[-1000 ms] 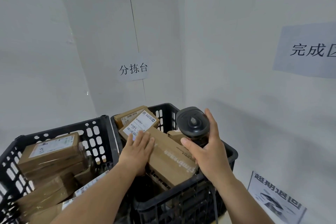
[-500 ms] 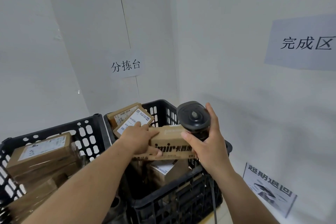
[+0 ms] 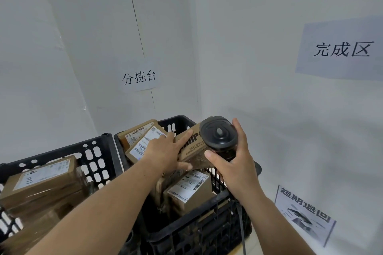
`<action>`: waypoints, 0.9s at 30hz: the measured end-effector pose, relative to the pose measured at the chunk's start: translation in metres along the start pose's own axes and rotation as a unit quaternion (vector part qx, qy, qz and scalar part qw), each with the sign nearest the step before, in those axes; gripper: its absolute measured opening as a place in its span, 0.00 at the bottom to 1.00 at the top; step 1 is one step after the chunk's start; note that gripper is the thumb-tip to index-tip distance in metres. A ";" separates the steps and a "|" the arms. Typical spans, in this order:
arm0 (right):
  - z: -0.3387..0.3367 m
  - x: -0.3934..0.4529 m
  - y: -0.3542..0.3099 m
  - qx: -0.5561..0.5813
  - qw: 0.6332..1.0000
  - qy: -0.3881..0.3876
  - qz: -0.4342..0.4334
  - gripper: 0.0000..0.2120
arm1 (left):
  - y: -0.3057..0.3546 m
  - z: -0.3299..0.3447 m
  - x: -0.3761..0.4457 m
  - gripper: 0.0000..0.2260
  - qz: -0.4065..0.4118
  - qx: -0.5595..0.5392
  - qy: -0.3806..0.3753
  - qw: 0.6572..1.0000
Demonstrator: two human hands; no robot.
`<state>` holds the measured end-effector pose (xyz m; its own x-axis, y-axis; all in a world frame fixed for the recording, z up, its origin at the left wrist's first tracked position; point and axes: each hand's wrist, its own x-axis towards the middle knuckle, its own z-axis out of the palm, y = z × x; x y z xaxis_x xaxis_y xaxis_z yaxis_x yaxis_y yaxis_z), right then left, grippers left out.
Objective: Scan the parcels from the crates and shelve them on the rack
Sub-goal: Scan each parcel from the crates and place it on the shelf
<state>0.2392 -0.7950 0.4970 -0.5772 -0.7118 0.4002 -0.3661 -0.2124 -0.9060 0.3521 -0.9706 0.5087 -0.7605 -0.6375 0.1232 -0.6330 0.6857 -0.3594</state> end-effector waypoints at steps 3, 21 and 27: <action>-0.002 -0.001 0.000 0.010 1.000 -0.009 0.001 0.45 | -0.008 0.000 -0.002 0.45 -0.052 -0.054 -0.007 0.997; 0.029 -0.016 -0.003 0.041 0.995 -0.089 -0.012 0.43 | -0.025 0.034 -0.064 0.44 -0.198 -0.840 0.095 0.496; 0.038 -0.022 -0.003 0.040 0.994 -0.098 -0.029 0.44 | -0.029 0.031 -0.069 0.48 -0.186 -0.819 0.101 0.533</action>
<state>0.2805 -0.8043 0.4853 -0.4002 -0.8117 0.4254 -0.3310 -0.3048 -0.8930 0.4275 -0.9569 0.4816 -0.4343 -0.8987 0.0607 0.1033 0.0173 0.9945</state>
